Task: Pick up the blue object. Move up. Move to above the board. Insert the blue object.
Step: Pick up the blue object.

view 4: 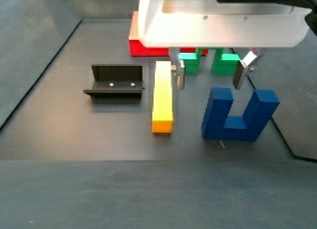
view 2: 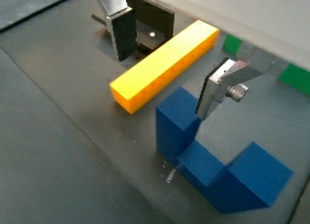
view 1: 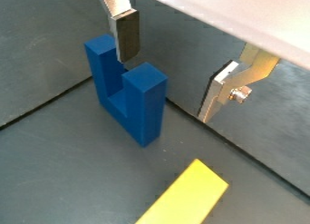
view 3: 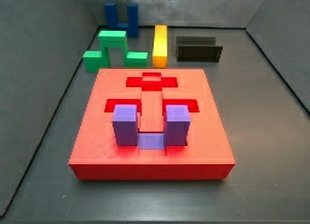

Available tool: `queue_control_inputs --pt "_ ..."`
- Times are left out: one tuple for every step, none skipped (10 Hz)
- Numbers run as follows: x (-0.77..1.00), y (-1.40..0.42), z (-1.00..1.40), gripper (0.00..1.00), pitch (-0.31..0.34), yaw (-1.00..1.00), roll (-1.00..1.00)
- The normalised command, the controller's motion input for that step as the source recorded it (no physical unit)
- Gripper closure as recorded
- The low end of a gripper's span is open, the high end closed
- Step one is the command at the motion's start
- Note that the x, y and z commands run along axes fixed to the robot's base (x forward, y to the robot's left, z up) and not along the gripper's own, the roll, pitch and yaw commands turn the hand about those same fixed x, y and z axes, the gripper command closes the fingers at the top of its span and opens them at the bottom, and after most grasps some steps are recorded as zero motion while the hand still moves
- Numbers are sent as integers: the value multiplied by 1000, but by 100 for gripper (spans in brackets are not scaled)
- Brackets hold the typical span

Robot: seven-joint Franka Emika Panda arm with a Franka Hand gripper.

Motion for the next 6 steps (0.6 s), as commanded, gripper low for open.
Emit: queue_control_inputs --pt "-89 100 -197 0 -51 0 -46" --pt "-51 134 -180 0 -41 0 -20" --pt "0 166 -83 0 0 0 0" --pt "0 106 -74 0 0 0 0" --pt "0 34 -91 0 0 0 0" --pt "0 0 -111 0 -20 -23 0"
